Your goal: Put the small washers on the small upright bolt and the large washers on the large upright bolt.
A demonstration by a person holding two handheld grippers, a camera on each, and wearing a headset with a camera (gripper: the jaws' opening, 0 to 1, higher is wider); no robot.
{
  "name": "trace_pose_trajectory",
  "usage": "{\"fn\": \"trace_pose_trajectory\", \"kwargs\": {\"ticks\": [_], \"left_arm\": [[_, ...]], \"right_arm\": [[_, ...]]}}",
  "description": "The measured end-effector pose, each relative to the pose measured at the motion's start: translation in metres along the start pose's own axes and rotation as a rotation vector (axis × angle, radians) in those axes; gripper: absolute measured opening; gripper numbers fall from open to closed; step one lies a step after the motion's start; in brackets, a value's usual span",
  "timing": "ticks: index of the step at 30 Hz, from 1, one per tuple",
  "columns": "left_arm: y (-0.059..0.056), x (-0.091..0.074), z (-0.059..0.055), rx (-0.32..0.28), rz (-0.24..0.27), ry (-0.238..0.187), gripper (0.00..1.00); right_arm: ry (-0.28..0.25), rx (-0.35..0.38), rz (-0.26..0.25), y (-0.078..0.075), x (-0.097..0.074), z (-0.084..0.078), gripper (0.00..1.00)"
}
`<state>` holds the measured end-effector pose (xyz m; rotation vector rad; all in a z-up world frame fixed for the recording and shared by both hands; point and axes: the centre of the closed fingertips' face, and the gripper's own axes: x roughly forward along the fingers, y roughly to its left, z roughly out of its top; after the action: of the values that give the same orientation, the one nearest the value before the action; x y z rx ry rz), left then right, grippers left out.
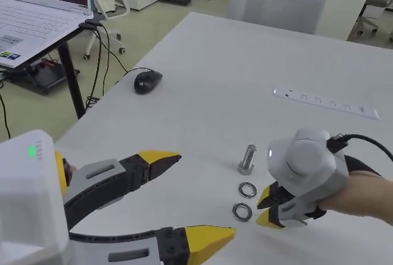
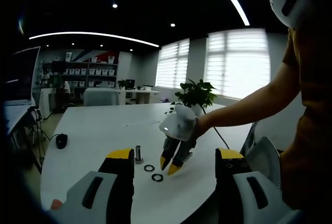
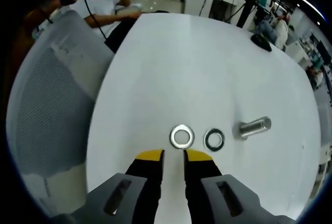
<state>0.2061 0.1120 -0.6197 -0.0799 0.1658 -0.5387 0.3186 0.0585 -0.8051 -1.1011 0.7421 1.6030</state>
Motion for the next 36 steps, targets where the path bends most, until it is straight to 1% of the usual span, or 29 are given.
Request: {"fn": "trace_pose_trajectory", "kwargs": {"ticks": [4,7,11,13,15,16,17,18,23,27,36], "left_arm": [[0.003,0.0,0.0,0.003,0.0,0.006,0.62],[0.005,0.0,0.0,-0.005,0.004,-0.002,0.63],[0.004,0.002,-0.004,-0.01,-0.001,0.011,0.63],[0.004,0.002,-0.005,-0.013,-0.001,0.01,0.63],[0.005,0.002,-0.005,-0.017,0.003,0.008,0.63],[0.006,0.002,-0.005,-0.018,0.005,0.007,0.63],[0.007,0.002,-0.005,-0.02,0.006,0.007,0.63],[0.007,0.002,-0.006,-0.022,0.009,0.006,0.63],[0.008,0.002,-0.007,-0.026,0.013,0.004,0.63],[0.009,0.003,-0.008,-0.027,0.016,0.002,0.63],[0.008,0.002,-0.01,-0.027,0.018,0.003,0.63]], "right_arm": [[-0.004,-0.012,-0.011,-0.006,0.006,0.003,0.21],[-0.011,-0.009,-0.002,-0.008,0.011,0.007,0.24],[0.011,-0.021,0.014,-0.011,0.02,0.006,0.29],[0.017,-0.015,0.029,-0.011,0.023,0.007,0.3],[0.019,-0.021,0.032,-0.011,0.026,0.007,0.31],[0.031,-0.026,0.037,-0.01,0.028,0.005,0.32],[-0.001,-0.002,0.058,-0.008,0.027,0.011,0.31],[0.022,-0.013,0.06,-0.008,0.026,0.007,0.31],[0.028,-0.041,0.063,-0.008,0.026,0.007,0.29],[0.035,-0.047,0.062,-0.008,0.026,0.007,0.25],[0.062,-0.065,0.05,-0.008,0.025,0.007,0.23]]}}
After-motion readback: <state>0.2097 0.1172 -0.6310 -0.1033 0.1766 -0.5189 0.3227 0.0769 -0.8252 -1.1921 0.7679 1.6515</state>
